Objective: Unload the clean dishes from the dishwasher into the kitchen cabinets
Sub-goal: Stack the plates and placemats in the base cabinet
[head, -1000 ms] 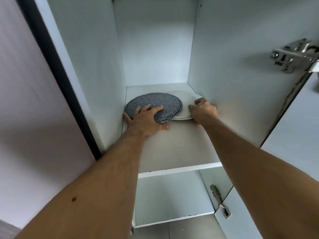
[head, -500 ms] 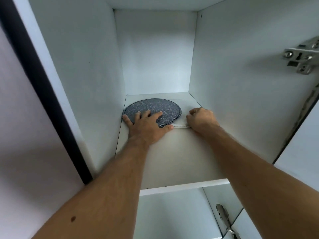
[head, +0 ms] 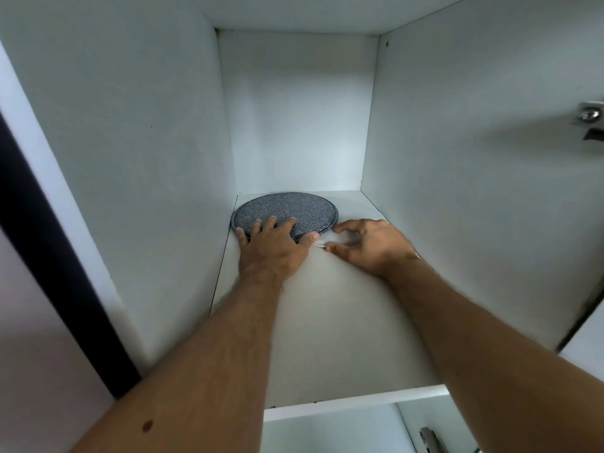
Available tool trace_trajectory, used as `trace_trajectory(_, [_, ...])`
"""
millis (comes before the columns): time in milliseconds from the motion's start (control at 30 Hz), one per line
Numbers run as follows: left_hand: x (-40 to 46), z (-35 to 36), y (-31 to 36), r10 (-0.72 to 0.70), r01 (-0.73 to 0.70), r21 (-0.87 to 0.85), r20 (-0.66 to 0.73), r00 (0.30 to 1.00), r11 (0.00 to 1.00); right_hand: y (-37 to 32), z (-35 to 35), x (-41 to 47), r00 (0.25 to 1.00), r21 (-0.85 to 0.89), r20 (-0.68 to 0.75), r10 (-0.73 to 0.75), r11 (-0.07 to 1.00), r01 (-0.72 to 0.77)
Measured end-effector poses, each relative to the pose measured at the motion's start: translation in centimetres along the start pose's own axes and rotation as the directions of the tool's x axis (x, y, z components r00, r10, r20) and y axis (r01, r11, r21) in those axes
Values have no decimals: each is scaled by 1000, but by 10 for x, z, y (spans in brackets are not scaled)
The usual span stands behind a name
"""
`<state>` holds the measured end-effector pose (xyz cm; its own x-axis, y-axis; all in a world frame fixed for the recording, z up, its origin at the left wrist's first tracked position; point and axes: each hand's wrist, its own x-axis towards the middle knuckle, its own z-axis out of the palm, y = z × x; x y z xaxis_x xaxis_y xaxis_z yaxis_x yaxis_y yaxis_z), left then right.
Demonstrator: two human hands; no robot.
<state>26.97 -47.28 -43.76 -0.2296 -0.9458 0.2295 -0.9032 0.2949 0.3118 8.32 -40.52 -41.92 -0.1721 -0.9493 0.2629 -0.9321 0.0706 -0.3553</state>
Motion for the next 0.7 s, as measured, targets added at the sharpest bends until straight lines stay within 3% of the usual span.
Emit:
trace_trajectory(433, [5,5,0,-43,43,2,-61,997,999,-2,10,12,996,-85,-74,52,995,-58])
trace_trajectory(500, [5,7,0,63,-59,29,-146,987,998,0,11,10,995,-46,-102,19,999,-24])
trace_trajectory(600, [7,11,3,323,-328,15,-225,919,945,2,12,8,993,0,-113,-35,999,35])
trace_trajectory(700, [9,10,3,347,-356,-24,-179,921,934,4,12,9,993,36,-109,-36,999,40])
